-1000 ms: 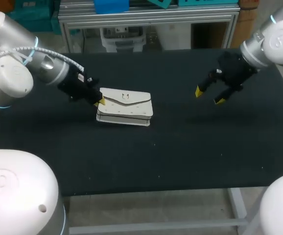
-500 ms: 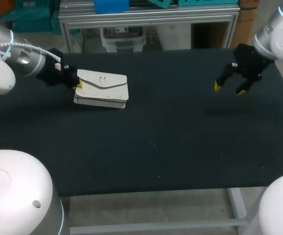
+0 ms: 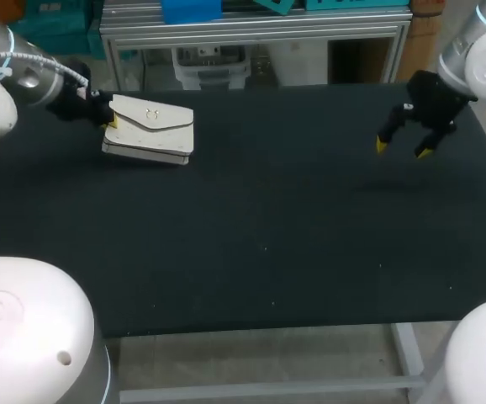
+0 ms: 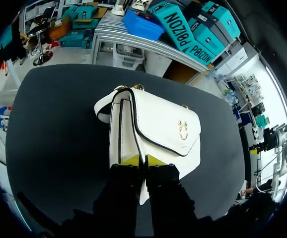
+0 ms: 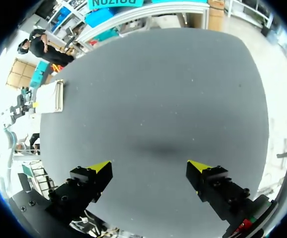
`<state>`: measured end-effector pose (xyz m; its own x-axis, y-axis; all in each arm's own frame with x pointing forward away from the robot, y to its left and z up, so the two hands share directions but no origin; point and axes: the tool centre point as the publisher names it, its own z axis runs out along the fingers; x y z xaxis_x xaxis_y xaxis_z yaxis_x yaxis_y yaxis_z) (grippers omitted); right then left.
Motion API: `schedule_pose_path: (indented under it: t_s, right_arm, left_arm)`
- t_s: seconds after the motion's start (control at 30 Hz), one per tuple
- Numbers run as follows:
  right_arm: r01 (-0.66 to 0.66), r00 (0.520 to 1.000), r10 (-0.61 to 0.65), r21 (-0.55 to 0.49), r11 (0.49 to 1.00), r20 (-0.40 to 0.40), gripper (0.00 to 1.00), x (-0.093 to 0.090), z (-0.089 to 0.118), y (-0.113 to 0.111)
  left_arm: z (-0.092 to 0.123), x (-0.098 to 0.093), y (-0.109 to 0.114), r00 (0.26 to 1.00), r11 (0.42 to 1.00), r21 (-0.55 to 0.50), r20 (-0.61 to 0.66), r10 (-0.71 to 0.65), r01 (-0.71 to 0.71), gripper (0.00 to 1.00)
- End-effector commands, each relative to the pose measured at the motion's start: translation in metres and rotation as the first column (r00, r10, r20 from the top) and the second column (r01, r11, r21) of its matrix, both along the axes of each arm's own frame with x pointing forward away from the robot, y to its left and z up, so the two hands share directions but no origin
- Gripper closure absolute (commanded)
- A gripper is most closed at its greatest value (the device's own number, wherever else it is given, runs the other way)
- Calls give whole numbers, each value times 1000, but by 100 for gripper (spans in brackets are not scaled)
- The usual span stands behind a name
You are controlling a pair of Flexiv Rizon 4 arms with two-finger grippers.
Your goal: Pick up the bag, open it, inspect its contents, close it, and place it on the opposite side
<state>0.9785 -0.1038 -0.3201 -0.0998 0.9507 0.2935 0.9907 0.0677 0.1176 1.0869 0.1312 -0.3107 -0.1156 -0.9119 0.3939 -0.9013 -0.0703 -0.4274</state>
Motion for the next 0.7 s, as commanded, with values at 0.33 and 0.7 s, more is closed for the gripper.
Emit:
schedule_pose_path:
  t_s: [0.33, 0.7]
  right_arm:
    - [33, 999, -35, -43, 999, -38, 0, 15, 3, 8]
    - [57, 997, -61, -83, 995, -56, 0, 22, 7, 7]
  left_arm:
    - [-14, 51, 82, 990, 994, 113, -141, 4, 12, 100]
    - [-28, 53, 144, 980, 989, 148, -191, 51, -23, 100]
